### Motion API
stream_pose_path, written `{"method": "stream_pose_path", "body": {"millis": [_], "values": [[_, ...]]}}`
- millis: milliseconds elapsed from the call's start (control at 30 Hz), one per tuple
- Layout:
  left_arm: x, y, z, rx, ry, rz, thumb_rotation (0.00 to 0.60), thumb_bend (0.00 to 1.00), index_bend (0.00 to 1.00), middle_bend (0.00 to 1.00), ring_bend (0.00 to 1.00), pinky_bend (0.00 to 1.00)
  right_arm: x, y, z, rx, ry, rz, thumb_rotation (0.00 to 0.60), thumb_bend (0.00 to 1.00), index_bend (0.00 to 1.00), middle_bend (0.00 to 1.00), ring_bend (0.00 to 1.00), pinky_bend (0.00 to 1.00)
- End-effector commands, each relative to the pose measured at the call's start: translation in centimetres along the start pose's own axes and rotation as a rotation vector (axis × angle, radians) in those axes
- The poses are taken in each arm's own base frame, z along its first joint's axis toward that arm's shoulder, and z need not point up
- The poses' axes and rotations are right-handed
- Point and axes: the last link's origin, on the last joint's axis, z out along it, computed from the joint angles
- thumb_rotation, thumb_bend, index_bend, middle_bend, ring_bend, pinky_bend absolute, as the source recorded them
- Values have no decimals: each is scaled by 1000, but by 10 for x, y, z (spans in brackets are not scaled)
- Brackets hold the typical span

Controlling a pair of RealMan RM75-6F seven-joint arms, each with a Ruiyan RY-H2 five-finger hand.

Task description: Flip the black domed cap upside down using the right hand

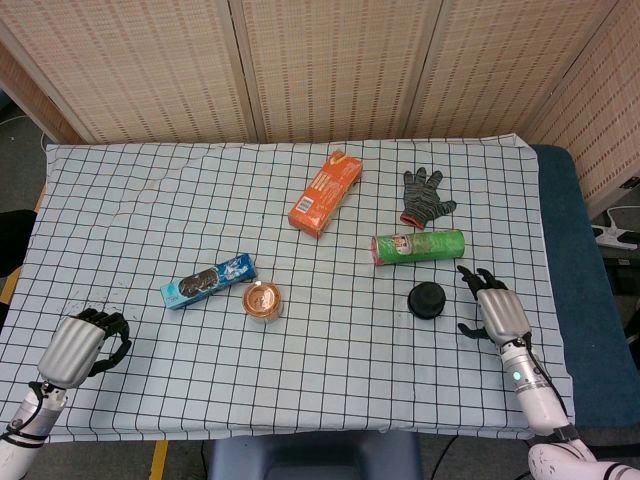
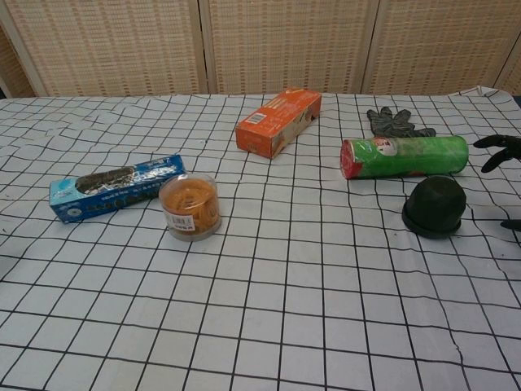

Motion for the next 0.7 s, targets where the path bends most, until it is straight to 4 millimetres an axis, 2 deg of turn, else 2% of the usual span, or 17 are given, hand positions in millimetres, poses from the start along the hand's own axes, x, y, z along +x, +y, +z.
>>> {"method": "stream_pose_path", "body": {"millis": [33, 500, 700], "values": [[0, 0, 0, -1, 0, -2, 600, 590, 342, 528, 562, 522, -2, -6, 3, 8, -18, 1, 600, 114, 53, 181, 58, 214], [1, 0, -1, -6, 2, -6, 600, 590, 341, 529, 563, 521, -15, -31, 38, -2, -87, -18, 600, 100, 53, 181, 58, 192], [3, -1, -1, -7, 6, -12, 600, 590, 341, 529, 562, 522, -22, -39, 45, -4, -114, -11, 600, 98, 54, 182, 57, 192]]}}
